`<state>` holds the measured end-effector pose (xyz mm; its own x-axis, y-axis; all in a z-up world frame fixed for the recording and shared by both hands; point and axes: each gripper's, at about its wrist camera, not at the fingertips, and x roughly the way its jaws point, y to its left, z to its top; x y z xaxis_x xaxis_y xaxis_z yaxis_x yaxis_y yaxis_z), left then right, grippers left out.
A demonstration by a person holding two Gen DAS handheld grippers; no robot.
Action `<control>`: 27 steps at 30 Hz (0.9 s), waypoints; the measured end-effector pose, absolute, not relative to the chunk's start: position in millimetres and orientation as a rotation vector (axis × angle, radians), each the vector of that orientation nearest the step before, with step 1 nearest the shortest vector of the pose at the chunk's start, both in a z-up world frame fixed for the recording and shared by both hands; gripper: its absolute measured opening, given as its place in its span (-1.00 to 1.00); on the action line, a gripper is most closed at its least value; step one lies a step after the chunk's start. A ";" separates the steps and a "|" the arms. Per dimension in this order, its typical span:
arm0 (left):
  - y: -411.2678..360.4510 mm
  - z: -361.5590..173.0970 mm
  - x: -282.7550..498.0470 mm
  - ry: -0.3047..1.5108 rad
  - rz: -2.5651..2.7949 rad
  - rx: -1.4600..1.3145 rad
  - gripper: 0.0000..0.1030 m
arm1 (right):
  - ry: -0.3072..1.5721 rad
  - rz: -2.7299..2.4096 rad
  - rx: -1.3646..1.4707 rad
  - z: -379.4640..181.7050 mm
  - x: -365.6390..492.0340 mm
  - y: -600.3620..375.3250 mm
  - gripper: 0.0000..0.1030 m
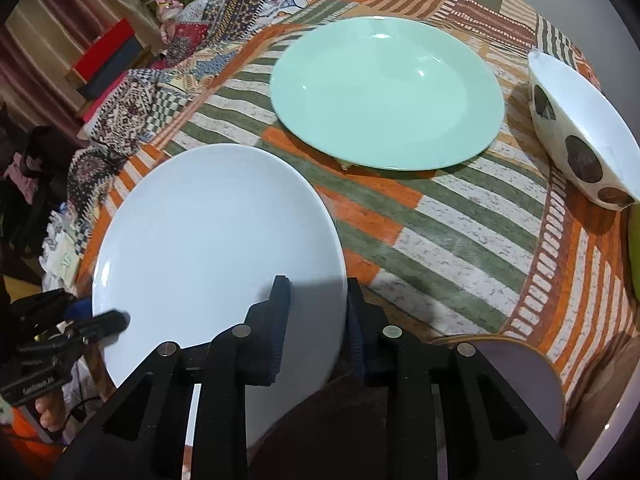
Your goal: Organize plates and bowls
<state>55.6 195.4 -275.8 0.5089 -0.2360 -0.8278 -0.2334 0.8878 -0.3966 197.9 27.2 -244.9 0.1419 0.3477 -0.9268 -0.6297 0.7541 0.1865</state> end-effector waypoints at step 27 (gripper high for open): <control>157.3 -199.4 52.1 0.893 -0.012 -0.296 -0.45 | 1.072 0.700 -0.134 -189.6 156.2 -32.2 -0.59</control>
<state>52.1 157.3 -199.4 0.6298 -0.1327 -0.7653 -0.1123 0.9594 -0.2588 156.2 -32.2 -189.6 0.2870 0.4600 -0.8403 -0.5847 0.7790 0.2267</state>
